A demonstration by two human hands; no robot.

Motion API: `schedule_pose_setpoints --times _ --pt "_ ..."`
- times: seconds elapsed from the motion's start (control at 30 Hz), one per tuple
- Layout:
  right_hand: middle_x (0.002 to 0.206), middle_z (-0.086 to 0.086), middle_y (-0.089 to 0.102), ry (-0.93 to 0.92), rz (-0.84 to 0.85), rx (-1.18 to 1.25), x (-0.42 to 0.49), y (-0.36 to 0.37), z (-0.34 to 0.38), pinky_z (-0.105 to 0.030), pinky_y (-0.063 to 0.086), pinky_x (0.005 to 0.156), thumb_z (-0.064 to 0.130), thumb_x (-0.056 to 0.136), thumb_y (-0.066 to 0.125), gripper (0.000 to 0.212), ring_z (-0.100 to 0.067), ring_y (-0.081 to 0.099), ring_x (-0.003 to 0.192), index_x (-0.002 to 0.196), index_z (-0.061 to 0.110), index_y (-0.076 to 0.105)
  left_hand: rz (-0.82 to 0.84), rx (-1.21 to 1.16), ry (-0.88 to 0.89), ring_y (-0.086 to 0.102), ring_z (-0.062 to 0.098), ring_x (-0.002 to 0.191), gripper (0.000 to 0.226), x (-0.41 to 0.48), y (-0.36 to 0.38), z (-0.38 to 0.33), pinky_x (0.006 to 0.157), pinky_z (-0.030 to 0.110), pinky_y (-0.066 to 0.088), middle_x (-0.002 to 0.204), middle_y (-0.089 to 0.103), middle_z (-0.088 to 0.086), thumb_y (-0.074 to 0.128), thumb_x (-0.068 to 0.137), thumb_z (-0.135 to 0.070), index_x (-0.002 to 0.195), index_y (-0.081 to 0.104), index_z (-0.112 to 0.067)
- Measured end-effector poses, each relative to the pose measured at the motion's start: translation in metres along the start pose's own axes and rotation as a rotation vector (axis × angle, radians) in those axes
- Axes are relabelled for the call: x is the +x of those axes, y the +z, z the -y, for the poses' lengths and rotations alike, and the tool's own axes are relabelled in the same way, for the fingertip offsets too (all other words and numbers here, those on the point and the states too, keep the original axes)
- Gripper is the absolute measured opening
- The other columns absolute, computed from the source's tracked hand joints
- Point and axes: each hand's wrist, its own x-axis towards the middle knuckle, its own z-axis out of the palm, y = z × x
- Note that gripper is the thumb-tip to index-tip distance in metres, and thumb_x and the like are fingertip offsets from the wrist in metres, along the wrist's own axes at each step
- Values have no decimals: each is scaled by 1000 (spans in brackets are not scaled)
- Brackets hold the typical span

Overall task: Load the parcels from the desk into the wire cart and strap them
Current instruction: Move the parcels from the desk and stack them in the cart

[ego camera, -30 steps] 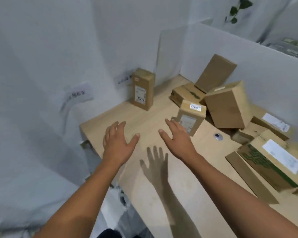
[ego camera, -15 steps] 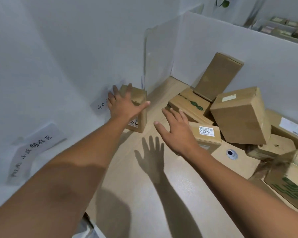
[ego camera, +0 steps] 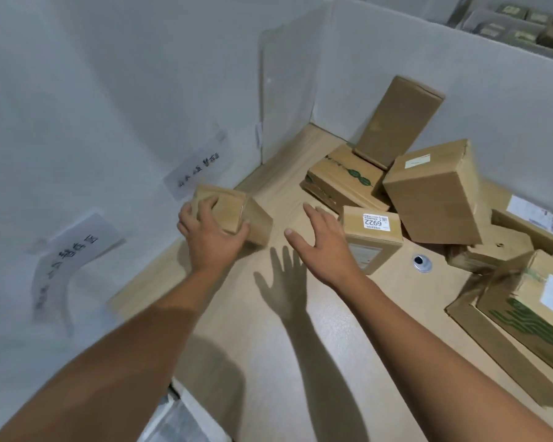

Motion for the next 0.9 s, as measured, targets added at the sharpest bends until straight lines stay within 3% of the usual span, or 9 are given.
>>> schedule_pose_setpoints --times 0.17,0.23,0.3,0.43,0.57,0.67,0.73,0.83,0.9 --pt "171 4 23 -144 151 113 -69 28 -36 -45 20 128 61 95 63 82 -17 17 158 163 35 25 -116 -496 -323 50 -11 113 83 -131 -63 32 103 17 41 142 45 -4 75 68 -66 143 44 -51" --pt "170 2 24 -225 234 120 -98 45 -43 -43 22 127 59 93 67 85 -16 18 157 163 33 27 -177 -736 -538 63 7 118 82 -183 -82 49 107 39 52 142 57 -2 78 70 -60 145 48 -44" --pt "170 -3 22 -312 288 109 -122 64 -47 -38 24 125 56 90 72 88 -18 19 156 163 34 28 -245 -874 -721 69 24 116 68 -224 -101 67 100 54 56 134 67 4 77 80 -49 141 55 -30" --pt "162 -1 27 -403 416 254 -171 104 -36 -28 31 119 48 86 81 92 -13 32 149 161 36 29 -266 -973 -933 70 29 99 45 -307 -149 103 89 48 54 107 75 5 65 89 -55 123 63 -27" --pt "151 0 39 -538 627 335 -228 146 -5 -40 41 119 35 85 85 85 -7 43 140 157 33 38 -431 -1057 -1056 73 27 89 44 -397 -207 139 76 41 59 88 78 6 64 83 -63 99 76 -24" --pt "147 10 38 -670 816 302 -270 178 19 -30 45 114 55 81 81 86 6 44 136 153 54 33 -583 -1114 -1128 78 24 68 54 -465 -247 161 66 42 61 82 79 6 58 82 -76 70 83 -30" --pt "145 17 38 -697 910 268 -302 202 32 -23 43 112 69 80 74 82 7 45 134 149 66 28 -631 -1156 -1162 79 27 79 68 -511 -261 173 71 46 62 93 80 9 51 77 -90 79 85 -31" --pt "142 33 38 -725 1008 250 -356 242 51 -4 35 105 69 82 72 83 14 43 133 150 67 25 -734 -1061 -1198 72 33 105 90 -581 -273 184 98 53 48 107 79 10 39 70 -101 108 79 -29" --pt "143 38 38 -720 1080 230 -387 267 64 2 35 99 69 81 73 91 16 44 131 156 58 23 -825 -976 -1170 74 31 98 96 -622 -278 188 91 46 50 109 79 9 36 69 -102 124 72 -32"
